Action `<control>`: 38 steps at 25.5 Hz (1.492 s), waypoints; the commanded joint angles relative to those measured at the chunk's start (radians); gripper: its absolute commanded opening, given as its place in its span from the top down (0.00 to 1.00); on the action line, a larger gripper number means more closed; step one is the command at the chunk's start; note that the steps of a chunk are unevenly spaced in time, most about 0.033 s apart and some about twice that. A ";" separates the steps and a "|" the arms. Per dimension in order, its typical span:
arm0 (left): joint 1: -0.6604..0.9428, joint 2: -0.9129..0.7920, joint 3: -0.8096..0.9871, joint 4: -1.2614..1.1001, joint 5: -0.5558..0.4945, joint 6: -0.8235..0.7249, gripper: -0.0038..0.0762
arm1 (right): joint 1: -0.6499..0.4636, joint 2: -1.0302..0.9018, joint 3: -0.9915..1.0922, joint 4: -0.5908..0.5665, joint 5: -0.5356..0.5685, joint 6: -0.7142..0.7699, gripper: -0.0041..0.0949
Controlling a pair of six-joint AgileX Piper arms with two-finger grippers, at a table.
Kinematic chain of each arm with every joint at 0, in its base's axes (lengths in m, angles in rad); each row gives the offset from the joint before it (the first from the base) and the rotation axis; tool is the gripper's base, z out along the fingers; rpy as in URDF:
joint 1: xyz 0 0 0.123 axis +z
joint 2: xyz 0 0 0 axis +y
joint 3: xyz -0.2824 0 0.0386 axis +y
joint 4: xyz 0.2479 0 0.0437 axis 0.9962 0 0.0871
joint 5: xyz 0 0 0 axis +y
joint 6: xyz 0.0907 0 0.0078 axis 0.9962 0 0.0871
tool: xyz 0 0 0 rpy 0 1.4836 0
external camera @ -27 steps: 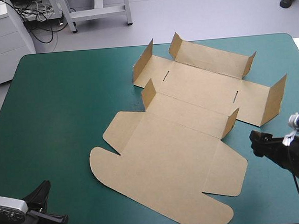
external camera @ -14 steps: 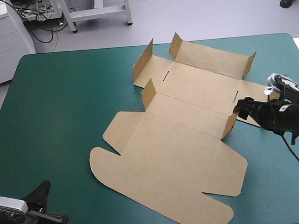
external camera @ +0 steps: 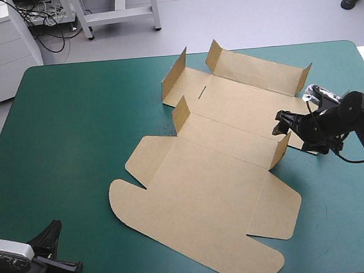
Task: Fold the box
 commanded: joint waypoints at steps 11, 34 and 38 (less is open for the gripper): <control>0.003 -0.012 -0.024 -0.004 -0.075 -0.008 0.99 | 0.082 0.081 -0.044 0.045 -0.016 -0.041 0.41; 0.003 -0.012 -0.024 -0.004 -0.075 -0.008 0.99 | 0.104 0.132 -0.213 -0.063 0.143 -0.346 0.97; 0.003 -0.012 -0.024 -0.004 -0.075 -0.010 0.99 | 0.210 0.296 -0.510 -0.240 0.323 -0.380 0.97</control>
